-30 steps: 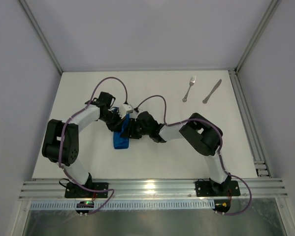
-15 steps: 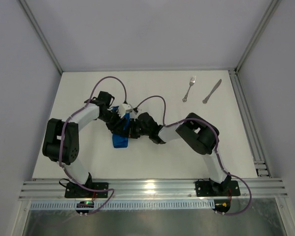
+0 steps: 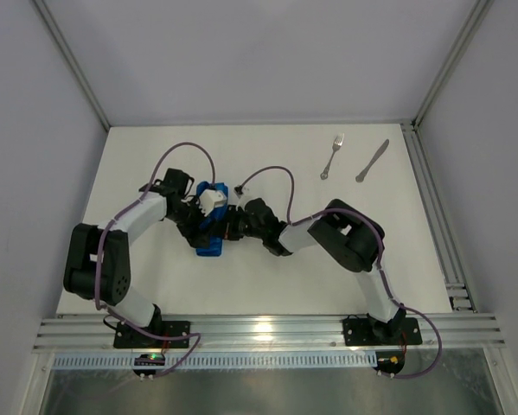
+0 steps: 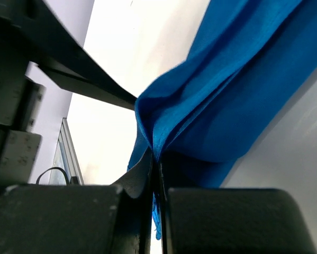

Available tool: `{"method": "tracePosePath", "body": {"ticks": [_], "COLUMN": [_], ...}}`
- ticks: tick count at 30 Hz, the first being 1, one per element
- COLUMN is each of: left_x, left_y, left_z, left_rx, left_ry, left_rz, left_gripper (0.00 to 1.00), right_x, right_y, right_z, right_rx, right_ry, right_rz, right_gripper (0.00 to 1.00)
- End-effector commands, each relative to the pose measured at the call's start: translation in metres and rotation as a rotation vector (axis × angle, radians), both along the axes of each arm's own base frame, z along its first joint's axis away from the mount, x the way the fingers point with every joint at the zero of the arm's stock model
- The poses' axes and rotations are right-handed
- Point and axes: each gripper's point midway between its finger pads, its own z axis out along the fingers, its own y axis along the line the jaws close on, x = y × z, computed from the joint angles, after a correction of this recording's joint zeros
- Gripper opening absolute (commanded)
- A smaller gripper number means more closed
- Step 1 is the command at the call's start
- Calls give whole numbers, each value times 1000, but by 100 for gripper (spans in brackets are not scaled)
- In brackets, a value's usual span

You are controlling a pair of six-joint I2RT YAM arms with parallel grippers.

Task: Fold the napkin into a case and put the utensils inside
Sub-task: Stuff the top corner of the smaller-rectangle-folded napkin into the folded napkin.

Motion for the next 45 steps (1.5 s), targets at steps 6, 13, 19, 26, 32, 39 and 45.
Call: {"method": "tracePosePath", "body": {"ticks": [6,13,19,26,32,39,45], "left_x": [21,24,30,36,43,43,30], "left_y": [-7,-9,-8,-3,5,5,-3], "left_z": [-9,-23,-20,-10,-7,-8,-6], "left_rx": [-29,-30,-20,-8,32,33,-5], "left_ry": [-94,-49,-79,-159,-222,-234,-228], "left_rz": [26,31,44,57,61,40,-93], "left_gripper": [79,53,21,6,3,7,15], "right_x": [15,18,18,18,14,-2,11], "right_y": [11,15,9,-8,-42,-23,-56], "right_z": [34,37,34,37,43,60,111], "right_rx": [105,135,102,26,-53,-64,-203], "right_ry": [-125,-131,-144,-136,-39,-63,-778], "right_rz": [-52,-61,-76,-101,-230,-224,-134], "right_gripper": [4,4,4,29,39,40,44]}}
